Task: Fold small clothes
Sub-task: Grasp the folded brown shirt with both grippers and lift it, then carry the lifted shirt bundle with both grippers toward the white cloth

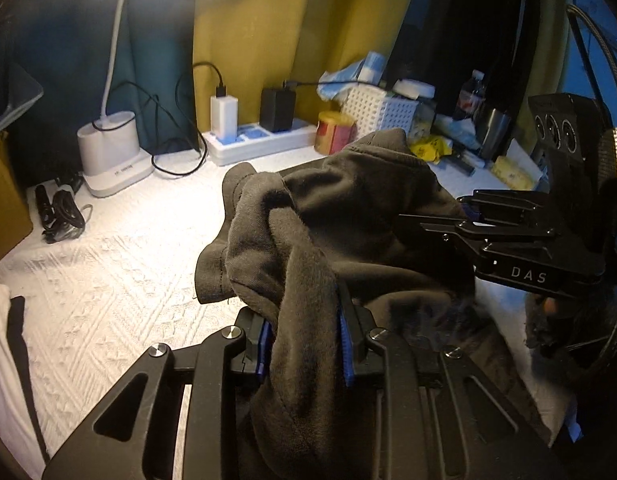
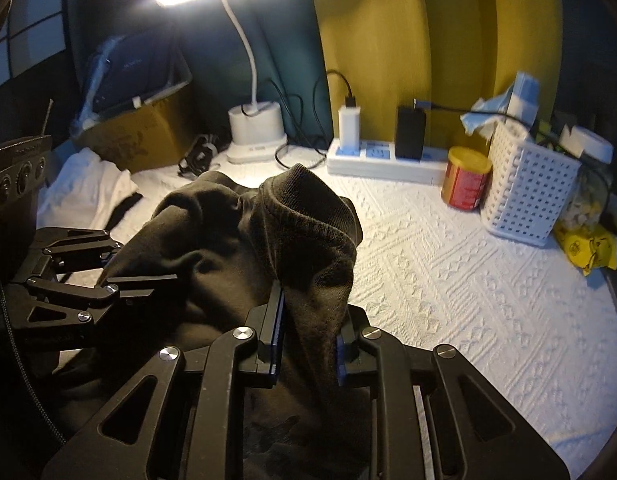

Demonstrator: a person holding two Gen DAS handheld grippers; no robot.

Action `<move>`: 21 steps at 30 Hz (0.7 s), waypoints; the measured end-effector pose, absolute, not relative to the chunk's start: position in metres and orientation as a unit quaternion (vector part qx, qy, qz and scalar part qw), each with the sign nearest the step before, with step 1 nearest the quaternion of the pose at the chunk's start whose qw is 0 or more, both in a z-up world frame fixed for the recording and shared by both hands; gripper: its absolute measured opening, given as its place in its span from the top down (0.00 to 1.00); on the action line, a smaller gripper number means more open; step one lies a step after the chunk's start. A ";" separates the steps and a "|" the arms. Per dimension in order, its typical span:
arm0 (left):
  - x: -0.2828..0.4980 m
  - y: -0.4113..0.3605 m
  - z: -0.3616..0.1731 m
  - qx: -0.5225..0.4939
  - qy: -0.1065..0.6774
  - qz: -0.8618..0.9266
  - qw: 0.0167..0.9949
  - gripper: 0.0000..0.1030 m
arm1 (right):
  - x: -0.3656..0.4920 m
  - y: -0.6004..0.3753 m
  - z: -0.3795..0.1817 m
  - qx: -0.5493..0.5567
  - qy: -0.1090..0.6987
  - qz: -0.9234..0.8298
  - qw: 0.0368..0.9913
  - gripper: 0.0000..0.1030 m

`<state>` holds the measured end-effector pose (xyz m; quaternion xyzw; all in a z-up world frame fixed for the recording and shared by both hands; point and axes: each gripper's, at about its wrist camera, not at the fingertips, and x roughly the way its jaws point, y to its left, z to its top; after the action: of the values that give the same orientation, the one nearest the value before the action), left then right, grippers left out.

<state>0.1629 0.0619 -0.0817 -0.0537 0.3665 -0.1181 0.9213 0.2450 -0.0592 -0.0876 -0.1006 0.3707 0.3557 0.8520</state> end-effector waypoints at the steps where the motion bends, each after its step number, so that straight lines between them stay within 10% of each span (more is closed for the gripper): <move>1: 0.160 0.061 -0.079 -0.053 0.363 -0.118 0.923 0.76 | 0.241 -0.060 -0.084 -0.100 0.367 0.356 0.854 0.79; 21: 0.090 0.054 -0.031 -0.048 0.279 -0.115 0.952 0.77 | 0.156 -0.078 -0.009 -0.088 0.275 0.354 0.889 0.80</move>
<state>0.0903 0.0542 -0.0312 -0.0478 0.2793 -0.1152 0.9521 0.1562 -0.0777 -0.0090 -0.0883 0.2754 0.3543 0.8893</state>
